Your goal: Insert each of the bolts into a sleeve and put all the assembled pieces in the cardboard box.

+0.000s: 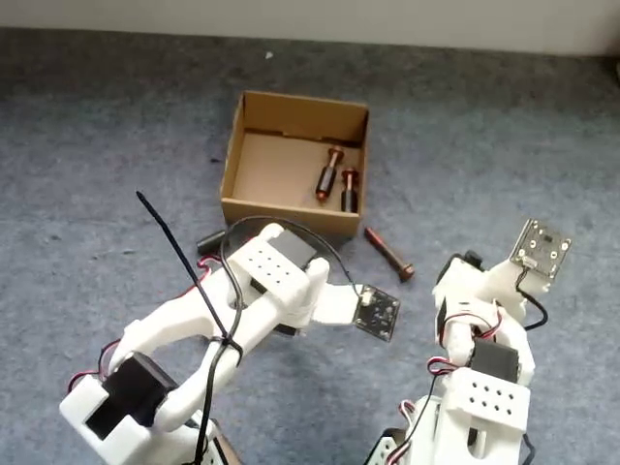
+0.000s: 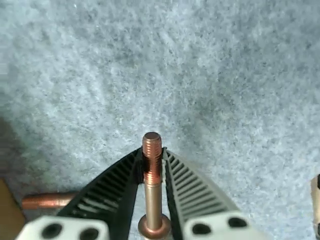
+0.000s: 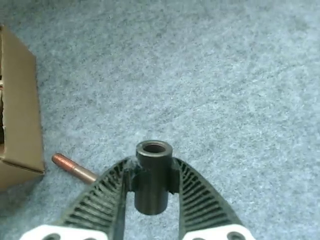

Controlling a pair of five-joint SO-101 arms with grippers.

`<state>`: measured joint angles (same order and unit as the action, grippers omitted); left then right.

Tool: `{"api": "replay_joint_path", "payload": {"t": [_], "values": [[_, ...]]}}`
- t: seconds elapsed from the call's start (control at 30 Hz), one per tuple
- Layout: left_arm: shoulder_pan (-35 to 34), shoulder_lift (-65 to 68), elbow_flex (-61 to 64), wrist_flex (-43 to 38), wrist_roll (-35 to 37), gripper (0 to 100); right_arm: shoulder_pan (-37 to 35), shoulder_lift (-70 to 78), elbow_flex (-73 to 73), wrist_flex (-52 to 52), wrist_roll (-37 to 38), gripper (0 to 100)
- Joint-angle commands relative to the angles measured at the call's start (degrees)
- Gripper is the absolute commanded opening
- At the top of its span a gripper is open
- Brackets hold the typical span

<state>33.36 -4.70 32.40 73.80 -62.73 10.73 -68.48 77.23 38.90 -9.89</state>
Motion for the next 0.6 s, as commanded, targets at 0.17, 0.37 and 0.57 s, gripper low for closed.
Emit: {"api": "replay_joint_path", "payload": {"t": [0.17, 0.37, 0.57], "values": [[-0.8, -2.5, -0.2, -0.3, 0.9, 9, 0.4, -1.0, -0.4, -3.4, 0.6, 0.9], [-1.3, -2.6, -3.3, 0.6, 10.1, 13, 0.4, -0.8, -0.3, -5.3, 0.6, 0.9], [-2.9, -3.2, -7.4, 1.4, 24.5, 13, 0.4, -0.8, -0.3, -5.3, 0.6, 0.9]]}}
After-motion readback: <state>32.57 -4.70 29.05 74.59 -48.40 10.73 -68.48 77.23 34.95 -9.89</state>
